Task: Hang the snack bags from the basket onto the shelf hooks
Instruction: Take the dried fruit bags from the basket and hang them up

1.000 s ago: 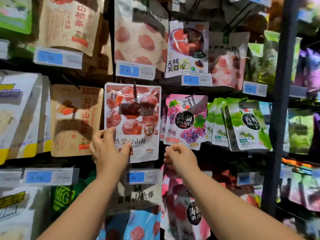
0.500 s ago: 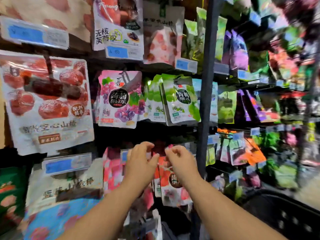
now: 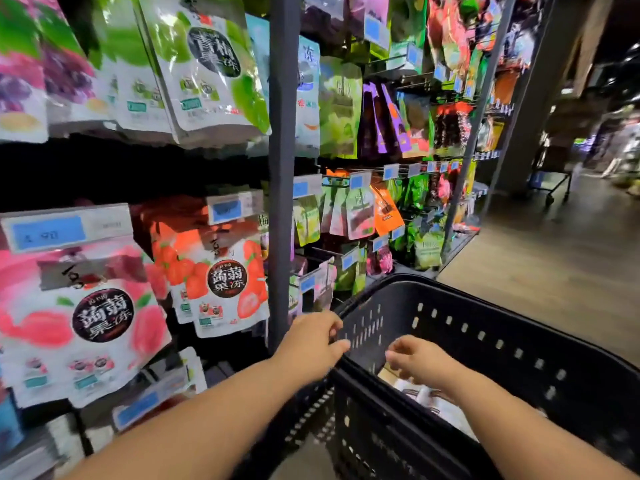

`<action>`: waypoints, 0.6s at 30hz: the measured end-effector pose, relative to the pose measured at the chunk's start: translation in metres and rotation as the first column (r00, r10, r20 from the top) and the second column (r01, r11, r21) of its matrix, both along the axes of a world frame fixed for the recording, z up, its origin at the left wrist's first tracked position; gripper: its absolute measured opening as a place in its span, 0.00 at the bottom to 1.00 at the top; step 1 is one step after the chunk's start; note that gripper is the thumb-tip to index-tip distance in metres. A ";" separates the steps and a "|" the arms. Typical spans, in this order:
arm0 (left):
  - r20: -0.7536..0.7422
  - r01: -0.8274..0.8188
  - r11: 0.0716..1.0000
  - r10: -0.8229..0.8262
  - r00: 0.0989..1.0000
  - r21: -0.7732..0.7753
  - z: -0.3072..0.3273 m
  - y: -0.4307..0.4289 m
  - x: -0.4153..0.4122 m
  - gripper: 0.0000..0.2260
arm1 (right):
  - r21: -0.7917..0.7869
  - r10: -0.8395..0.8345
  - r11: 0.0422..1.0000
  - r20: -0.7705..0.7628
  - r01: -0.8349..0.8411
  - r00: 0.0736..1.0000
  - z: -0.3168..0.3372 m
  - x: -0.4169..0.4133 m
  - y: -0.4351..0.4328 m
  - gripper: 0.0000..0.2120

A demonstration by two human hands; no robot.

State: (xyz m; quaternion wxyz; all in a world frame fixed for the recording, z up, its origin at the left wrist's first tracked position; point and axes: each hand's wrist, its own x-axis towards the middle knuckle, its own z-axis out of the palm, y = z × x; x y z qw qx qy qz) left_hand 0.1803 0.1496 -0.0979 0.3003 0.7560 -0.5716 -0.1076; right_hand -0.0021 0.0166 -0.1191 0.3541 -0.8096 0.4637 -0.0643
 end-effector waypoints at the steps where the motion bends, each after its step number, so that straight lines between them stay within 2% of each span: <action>1: 0.012 0.018 1.000 -0.018 1.000 0.020 -0.005 -0.005 -0.003 0.12 | 0.042 0.014 0.999 -0.018 -0.013 1.000 -0.009 -0.006 0.001 0.10; 5: 0.091 0.047 0.995 -0.055 0.994 0.088 -0.016 -0.015 -0.011 0.14 | 0.044 0.212 0.977 -0.166 -0.207 0.963 -0.016 -0.010 0.009 0.18; 10: 0.230 0.104 0.990 -0.124 0.965 0.096 -0.027 -0.011 -0.013 0.12 | 0.081 0.264 0.965 -0.271 -0.251 0.926 -0.014 -0.011 0.022 0.18; 13: 0.292 0.135 0.987 -0.155 0.944 0.088 -0.031 -0.007 -0.018 0.11 | 0.109 0.355 0.935 -0.267 -0.338 0.896 -0.020 -0.011 0.035 0.18; 16: 0.352 0.171 0.982 -0.188 0.917 0.077 -0.033 -0.003 -0.023 0.12 | 0.170 0.300 0.949 -0.219 -0.267 0.929 -0.035 -0.008 0.055 0.19; 18: 0.342 0.193 0.977 -0.211 0.916 0.088 -0.034 -0.001 -0.025 0.11 | 0.213 0.265 0.951 -0.192 -0.224 0.945 -0.048 -0.007 0.067 0.20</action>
